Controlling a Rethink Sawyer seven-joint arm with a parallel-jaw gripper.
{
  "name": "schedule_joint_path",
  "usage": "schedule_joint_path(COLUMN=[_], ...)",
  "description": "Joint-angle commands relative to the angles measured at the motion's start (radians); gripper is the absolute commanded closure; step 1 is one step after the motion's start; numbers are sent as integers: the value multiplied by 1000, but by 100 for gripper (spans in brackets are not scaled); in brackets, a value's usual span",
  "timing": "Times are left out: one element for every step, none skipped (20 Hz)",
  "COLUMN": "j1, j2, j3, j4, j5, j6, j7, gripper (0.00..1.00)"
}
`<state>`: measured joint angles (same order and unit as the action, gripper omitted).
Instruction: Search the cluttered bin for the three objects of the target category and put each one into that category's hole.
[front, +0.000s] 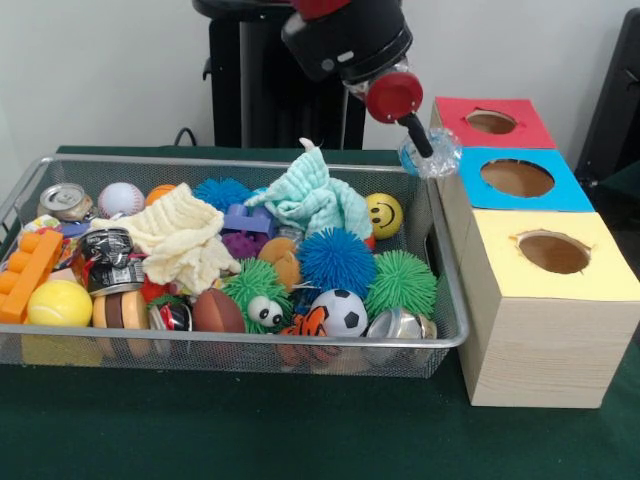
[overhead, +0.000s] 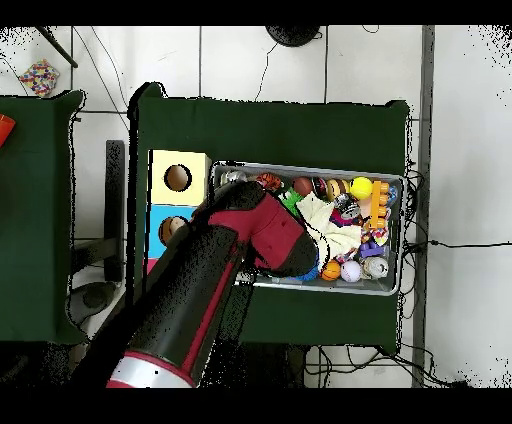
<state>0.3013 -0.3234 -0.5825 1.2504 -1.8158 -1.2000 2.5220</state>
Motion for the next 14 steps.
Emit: schedule_joint_path(j1=[5,3,4,5,6,10,13,17,19,18,21,22,22,21], j2=[-80,-92,-108,-124,-143,-160,-182,-201,-224,-241,-255,-260,-264,-260], j3=[55,53,52,50,49,48,45,42,41,45,44,47,50,54], j4=[98,99,100,102,104,108,109,108,107,101,97,89,82,76], j5=[-60,-62,-63,-64,-63,-63,-61,-59,-53,-43,-39,-37,-35,-38], j6=[-106,-110,-113,-115,-116,-117,-121,-122,-125,-120,-117,-108,-98,-88], j7=[-22,-21,-18,-16,-16,-15,-5,6,18,27,38,44,51,52], gripper=[100,100,100,100,100,100,100,100,100,100,100,100,100,100])
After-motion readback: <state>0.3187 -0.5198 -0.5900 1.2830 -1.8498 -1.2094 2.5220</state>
